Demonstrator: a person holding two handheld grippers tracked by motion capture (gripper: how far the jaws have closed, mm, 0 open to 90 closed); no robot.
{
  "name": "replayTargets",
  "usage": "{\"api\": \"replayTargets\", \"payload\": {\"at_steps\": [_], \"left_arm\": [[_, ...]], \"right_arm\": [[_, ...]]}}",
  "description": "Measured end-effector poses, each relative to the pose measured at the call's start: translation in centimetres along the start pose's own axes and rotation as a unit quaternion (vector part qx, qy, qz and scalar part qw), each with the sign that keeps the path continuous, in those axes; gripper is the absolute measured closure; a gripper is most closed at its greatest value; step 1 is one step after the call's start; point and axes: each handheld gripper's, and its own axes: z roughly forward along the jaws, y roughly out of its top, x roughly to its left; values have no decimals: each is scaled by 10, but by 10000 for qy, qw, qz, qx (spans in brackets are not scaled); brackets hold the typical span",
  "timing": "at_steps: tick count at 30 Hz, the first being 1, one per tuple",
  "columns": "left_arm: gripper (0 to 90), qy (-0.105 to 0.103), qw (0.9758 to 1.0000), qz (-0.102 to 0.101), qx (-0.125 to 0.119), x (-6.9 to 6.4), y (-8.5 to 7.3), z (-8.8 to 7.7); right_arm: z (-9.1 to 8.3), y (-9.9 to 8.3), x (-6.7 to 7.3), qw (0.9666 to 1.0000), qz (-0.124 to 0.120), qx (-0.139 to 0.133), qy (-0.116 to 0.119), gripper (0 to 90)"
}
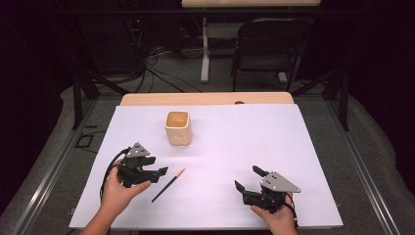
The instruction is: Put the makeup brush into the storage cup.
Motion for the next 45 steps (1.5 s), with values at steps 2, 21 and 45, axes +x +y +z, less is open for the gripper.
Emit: {"api": "replayTargets", "payload": {"at_steps": [2, 21, 45], "left_arm": [[390, -23, 10000, -8, 59, 0, 3, 2], [415, -106, 9981, 19, 609, -1, 28, 15], [468, 2, 9923, 20, 1234, 0, 51, 28]], "right_arm": [[0, 0, 0, 10000, 6, -12, 0, 199], [0, 0, -1, 10000, 22, 7, -4, 199], [2, -1, -1, 10000, 31, 15, 13, 199]]}}
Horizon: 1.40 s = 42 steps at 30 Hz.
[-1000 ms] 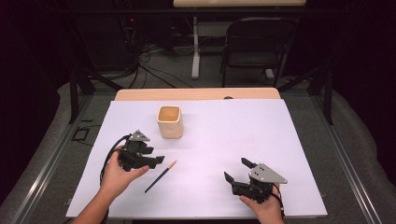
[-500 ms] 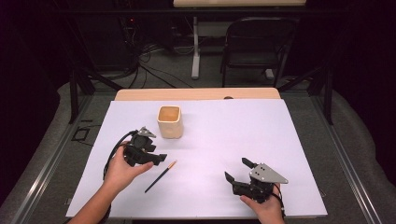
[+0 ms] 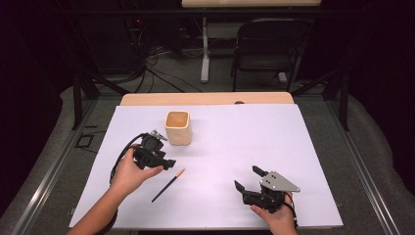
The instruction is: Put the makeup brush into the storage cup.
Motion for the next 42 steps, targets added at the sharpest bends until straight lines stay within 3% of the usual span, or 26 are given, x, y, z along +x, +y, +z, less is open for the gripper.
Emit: {"api": "replayTargets", "payload": {"at_steps": [16, 42], "left_arm": [[524, 139, 9983, 98, 565, 0, 16, 10], [607, 214, 9932, 67, 1142, -9, 32, 31]], "right_arm": [[1, 0, 0, 10000, -17, 14, 20, 198], [0, 0, -1, 10000, -7, 7, 13, 199]]}}
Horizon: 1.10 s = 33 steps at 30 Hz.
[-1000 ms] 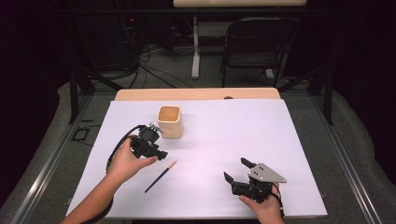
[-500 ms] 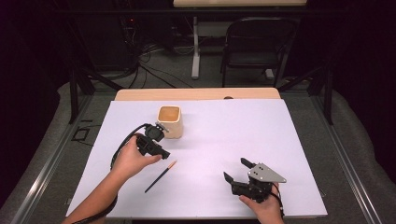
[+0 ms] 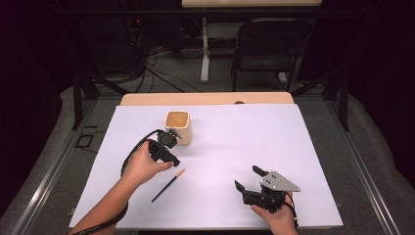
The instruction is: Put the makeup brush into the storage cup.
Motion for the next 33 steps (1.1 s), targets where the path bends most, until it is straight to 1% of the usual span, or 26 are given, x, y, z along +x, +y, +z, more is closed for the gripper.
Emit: {"api": "replayTargets", "payload": {"at_steps": [4, 5, 6, 12, 20, 33], "left_arm": [[619, 23, 10000, -26, 64, -1, 3, 3], [636, 30, 9999, -47, 101, -1, 3, 4], [636, 6, 9999, -48, 147, -1, 4, 5], [658, 22, 9995, -97, 290, -3, 8, 11], [680, 49, 9987, -86, 500, -4, 11, 18], [691, 58, 9979, -74, 648, -6, 14, 28]], "right_arm": [[0, 0, 0, 10000, 12, -7, -4, 199], [0, 0, 0, 10000, 10, -11, -7, 199], [0, 0, 0, 10000, 10, -11, -7, 199], [0, 0, 0, 10000, 4, -1, 5, 199], [0, 0, 0, 10000, 10, 1, -3, 198], [1, -1, -1, 10000, 25, -16, 16, 199]]}}
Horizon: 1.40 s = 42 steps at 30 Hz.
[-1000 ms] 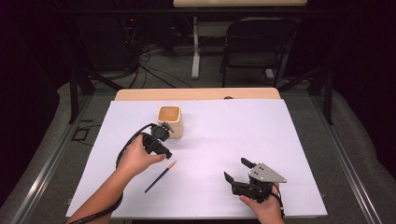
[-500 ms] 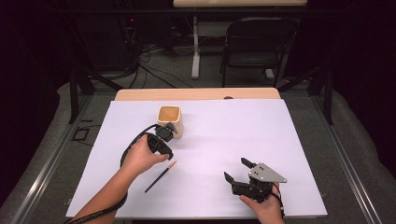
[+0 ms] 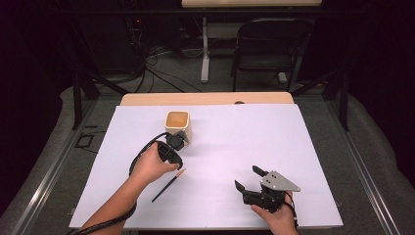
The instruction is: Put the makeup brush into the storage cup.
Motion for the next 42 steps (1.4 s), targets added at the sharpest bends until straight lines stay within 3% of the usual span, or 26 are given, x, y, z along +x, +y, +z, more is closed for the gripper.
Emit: {"api": "replayTargets", "payload": {"at_steps": [31, 42], "left_arm": [[762, -68, 9984, -32, 565, -6, -1, 24], [783, -78, 9978, -18, 655, -9, 0, 26]], "right_arm": [[0, 0, 0, 10000, -21, 27, 0, 200], [-1, 1, 0, 10000, -29, 20, -5, 200]]}}
